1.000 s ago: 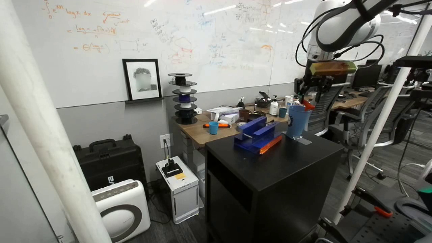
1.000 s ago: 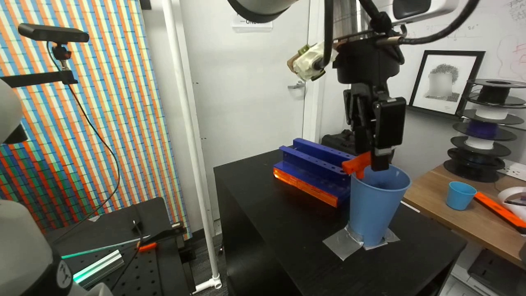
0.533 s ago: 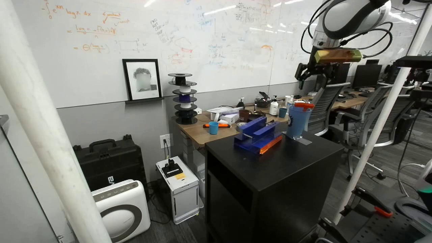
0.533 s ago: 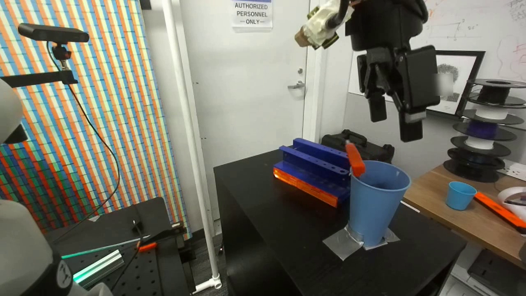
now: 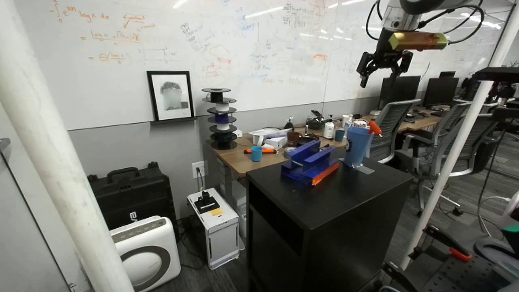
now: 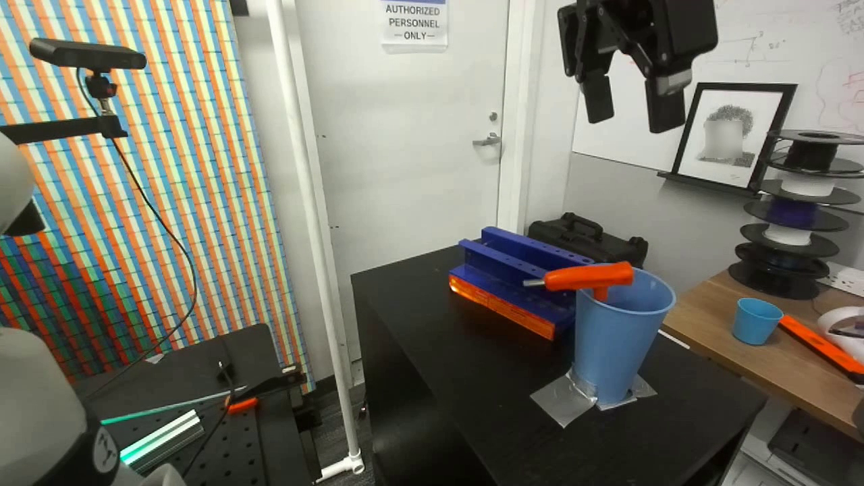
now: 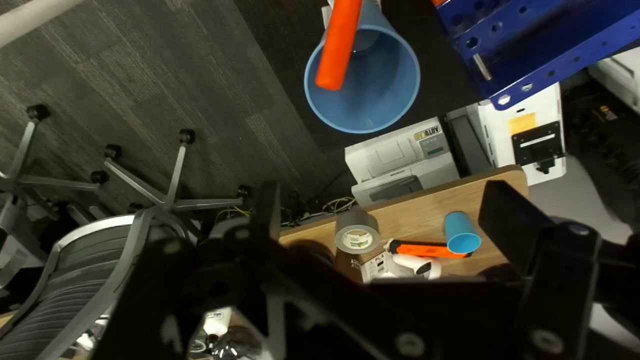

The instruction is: Put the metal object with the orange handle in the blue cup

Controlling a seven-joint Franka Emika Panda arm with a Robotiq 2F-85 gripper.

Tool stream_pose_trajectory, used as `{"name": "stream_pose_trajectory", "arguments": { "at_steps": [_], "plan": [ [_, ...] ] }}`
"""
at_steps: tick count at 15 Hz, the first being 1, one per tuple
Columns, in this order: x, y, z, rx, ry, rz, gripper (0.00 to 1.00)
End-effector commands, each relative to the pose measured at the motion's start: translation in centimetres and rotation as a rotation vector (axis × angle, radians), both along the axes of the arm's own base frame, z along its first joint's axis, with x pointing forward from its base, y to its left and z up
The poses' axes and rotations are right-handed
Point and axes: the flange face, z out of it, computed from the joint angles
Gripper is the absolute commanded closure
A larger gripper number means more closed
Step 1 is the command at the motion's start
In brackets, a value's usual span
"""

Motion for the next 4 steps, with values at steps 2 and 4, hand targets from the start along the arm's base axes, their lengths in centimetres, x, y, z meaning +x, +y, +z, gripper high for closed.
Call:
{"name": "stream_pose_trajectory", "arguments": {
  "at_steps": [2, 4],
  "plan": [
    [-0.42, 0.37, 0.67, 0.006, 0.006, 0.022, 0.00],
    [-0.49, 0.39, 0.77, 0.005, 0.007, 0.027, 0.00]
  ]
}}
